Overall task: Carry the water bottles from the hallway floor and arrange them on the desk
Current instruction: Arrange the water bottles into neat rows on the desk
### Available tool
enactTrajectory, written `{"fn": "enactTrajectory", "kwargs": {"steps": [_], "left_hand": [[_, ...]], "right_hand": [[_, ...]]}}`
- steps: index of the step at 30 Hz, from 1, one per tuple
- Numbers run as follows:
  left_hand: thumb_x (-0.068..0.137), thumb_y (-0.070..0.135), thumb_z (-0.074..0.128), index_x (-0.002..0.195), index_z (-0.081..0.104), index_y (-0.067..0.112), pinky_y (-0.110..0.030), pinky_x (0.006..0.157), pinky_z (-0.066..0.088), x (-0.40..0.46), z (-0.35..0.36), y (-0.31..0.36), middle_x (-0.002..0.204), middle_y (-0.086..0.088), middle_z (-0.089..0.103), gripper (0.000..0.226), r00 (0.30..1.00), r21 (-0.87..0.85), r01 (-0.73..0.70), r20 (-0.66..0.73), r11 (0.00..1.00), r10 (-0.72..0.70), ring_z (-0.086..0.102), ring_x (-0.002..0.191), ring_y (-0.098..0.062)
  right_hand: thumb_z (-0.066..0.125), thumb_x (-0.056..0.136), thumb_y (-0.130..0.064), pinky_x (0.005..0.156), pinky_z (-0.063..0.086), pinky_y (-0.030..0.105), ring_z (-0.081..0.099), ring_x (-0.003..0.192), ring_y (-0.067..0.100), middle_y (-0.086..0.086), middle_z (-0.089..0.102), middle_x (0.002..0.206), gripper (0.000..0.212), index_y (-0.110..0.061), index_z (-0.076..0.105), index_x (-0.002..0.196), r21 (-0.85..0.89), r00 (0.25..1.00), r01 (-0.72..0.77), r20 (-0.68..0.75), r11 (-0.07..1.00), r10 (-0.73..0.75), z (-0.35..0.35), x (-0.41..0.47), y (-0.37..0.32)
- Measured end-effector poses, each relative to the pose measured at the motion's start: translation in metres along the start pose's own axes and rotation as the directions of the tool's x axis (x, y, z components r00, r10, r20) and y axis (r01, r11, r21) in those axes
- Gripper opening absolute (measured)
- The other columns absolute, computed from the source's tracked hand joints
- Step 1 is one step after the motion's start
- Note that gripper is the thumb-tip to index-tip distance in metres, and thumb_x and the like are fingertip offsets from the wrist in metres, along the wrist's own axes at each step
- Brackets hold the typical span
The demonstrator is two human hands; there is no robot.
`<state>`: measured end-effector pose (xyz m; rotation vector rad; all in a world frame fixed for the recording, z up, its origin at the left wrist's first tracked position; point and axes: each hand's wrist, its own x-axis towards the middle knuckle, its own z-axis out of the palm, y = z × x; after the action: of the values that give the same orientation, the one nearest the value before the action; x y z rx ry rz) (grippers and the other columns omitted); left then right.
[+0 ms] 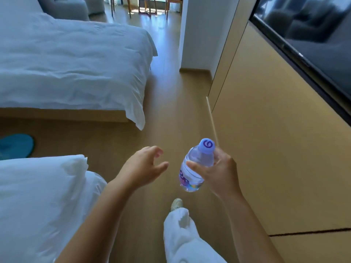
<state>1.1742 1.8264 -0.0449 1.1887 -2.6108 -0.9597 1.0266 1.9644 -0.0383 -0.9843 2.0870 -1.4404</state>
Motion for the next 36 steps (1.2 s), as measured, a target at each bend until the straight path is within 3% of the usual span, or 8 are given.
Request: {"fn": "enactTrajectory", "kwargs": {"steps": [3, 8, 13, 18, 27, 31, 36], "left_hand": [[0.084, 0.041, 0.062, 0.116, 0.059, 0.024, -0.028, 0.085, 0.047, 0.070, -0.016, 0.000, 0.107, 0.009, 0.058, 0.036, 0.999, -0.023, 0.026, -0.019, 0.999, -0.026, 0.057, 0.095, -0.009], [0.084, 0.039, 0.063, 0.116, 0.060, 0.022, -0.025, 0.085, 0.046, 0.184, -0.048, 0.011, 0.106, 0.007, 0.059, 0.036, 0.997, -0.072, 0.058, -0.041, 0.996, -0.061, 0.057, 0.093, -0.007], [0.085, 0.038, 0.063, 0.116, 0.060, 0.022, -0.025, 0.086, 0.046, 0.276, -0.079, 0.019, 0.110, 0.006, 0.061, 0.036, 0.994, -0.089, 0.054, -0.086, 0.995, -0.061, 0.058, 0.095, -0.008], [0.085, 0.039, 0.063, 0.118, 0.058, 0.022, -0.024, 0.083, 0.045, 0.363, -0.103, 0.014, 0.112, 0.006, 0.060, 0.037, 0.993, -0.083, 0.042, -0.106, 0.996, -0.050, 0.057, 0.095, -0.008], [0.083, 0.033, 0.067, 0.112, 0.061, 0.017, -0.032, 0.088, 0.048, 0.581, -0.144, -0.007, 0.108, 0.001, 0.062, 0.034, 0.997, -0.121, -0.040, -0.077, 0.992, 0.031, 0.059, 0.092, -0.013], [0.083, 0.037, 0.066, 0.113, 0.060, 0.020, -0.029, 0.087, 0.049, 0.679, -0.179, -0.015, 0.107, 0.005, 0.061, 0.035, 0.995, -0.106, -0.077, -0.063, 0.991, 0.071, 0.058, 0.091, -0.010], [0.084, 0.037, 0.065, 0.116, 0.059, 0.019, -0.028, 0.087, 0.047, 0.780, -0.208, -0.021, 0.109, 0.004, 0.060, 0.037, 0.995, -0.090, -0.102, -0.014, 0.991, 0.101, 0.058, 0.094, -0.010]], "right_hand": [[0.077, 0.069, -0.011, 0.049, 0.047, 0.014, 0.062, 0.053, 0.002, -0.008, 0.067, 0.064, 0.022, -0.024, 0.063, 0.080, 0.013, 0.997, 0.040, 0.067, 0.999, -0.041, 0.006, 0.077, -0.003], [0.080, 0.065, -0.016, 0.071, 0.055, 0.034, 0.067, 0.074, 0.017, -0.004, 0.069, 0.074, 0.026, -0.023, 0.066, 0.086, -0.008, 0.994, 0.048, 0.095, 0.999, -0.047, 0.013, 0.211, -0.017], [0.072, 0.066, -0.010, 0.053, 0.052, 0.035, 0.064, 0.055, 0.024, 0.005, 0.065, 0.062, 0.016, -0.017, 0.060, 0.074, 0.027, 0.985, 0.119, 0.123, 0.993, -0.121, 0.019, 0.312, -0.031], [0.078, 0.066, -0.017, 0.055, 0.052, 0.023, 0.065, 0.058, 0.010, -0.005, 0.068, 0.067, 0.021, -0.026, 0.063, 0.078, 0.011, 0.986, 0.093, 0.138, 0.996, -0.094, 0.034, 0.397, -0.026], [0.078, 0.056, -0.040, 0.070, 0.056, 0.035, 0.067, 0.072, 0.009, -0.006, 0.069, 0.077, 0.031, -0.027, 0.067, 0.082, -0.070, 0.995, 0.036, 0.090, 0.997, -0.030, 0.075, 0.602, -0.026], [0.080, 0.059, -0.031, 0.068, 0.055, 0.031, 0.067, 0.069, 0.006, -0.010, 0.069, 0.074, 0.024, -0.029, 0.066, 0.079, -0.064, 0.998, 0.026, 0.056, 0.998, -0.023, 0.087, 0.699, -0.046], [0.077, 0.060, -0.030, 0.069, 0.057, 0.038, 0.068, 0.071, 0.010, -0.008, 0.069, 0.075, 0.023, -0.029, 0.065, 0.080, -0.035, 0.999, 0.033, 0.031, 0.999, -0.031, 0.101, 0.799, -0.056]]}}
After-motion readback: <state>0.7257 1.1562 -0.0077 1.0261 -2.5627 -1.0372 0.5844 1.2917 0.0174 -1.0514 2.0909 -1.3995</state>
